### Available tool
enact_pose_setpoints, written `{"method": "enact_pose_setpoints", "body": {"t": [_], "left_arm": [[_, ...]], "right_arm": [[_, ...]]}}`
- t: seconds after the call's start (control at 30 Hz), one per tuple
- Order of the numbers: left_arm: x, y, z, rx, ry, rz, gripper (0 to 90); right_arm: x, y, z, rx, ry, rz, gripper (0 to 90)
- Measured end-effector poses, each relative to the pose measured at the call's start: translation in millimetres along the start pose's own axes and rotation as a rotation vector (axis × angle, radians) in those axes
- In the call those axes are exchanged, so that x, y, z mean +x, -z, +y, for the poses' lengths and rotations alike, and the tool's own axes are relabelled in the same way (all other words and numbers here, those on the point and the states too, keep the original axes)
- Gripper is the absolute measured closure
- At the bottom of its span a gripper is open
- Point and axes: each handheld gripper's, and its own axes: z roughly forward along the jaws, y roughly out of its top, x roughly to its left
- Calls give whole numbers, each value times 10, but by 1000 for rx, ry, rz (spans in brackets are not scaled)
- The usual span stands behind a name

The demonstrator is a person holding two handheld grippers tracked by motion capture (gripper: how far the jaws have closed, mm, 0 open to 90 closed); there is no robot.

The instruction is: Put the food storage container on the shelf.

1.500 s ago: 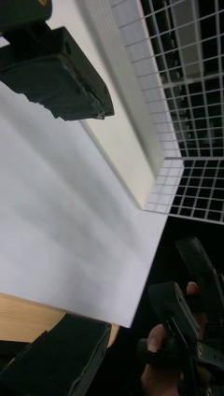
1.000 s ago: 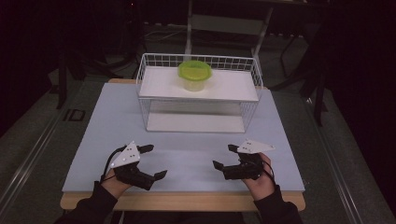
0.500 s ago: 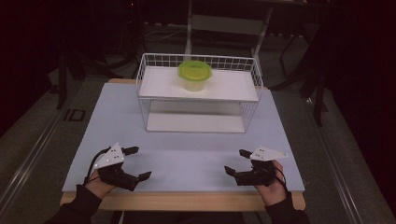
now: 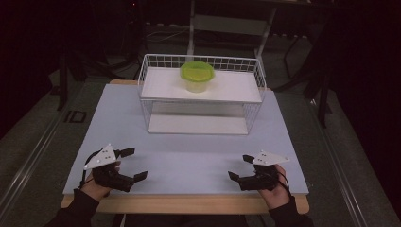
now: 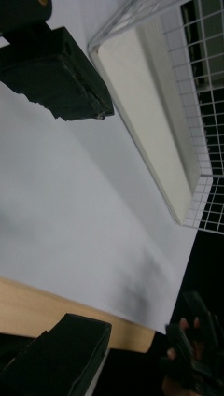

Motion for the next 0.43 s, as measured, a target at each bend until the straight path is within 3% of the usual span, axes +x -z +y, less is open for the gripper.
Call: {"method": "enact_pose_setpoints", "body": {"t": [0.1, 0.43], "left_arm": [[-12, -16, -4, 17, 2, -2, 13], [-58, -43, 1, 40, -10, -11, 13]], "right_arm": [[9, -25, -6, 2, 5, 11, 138], [17, -106, -27, 41, 17, -21, 137]]}}
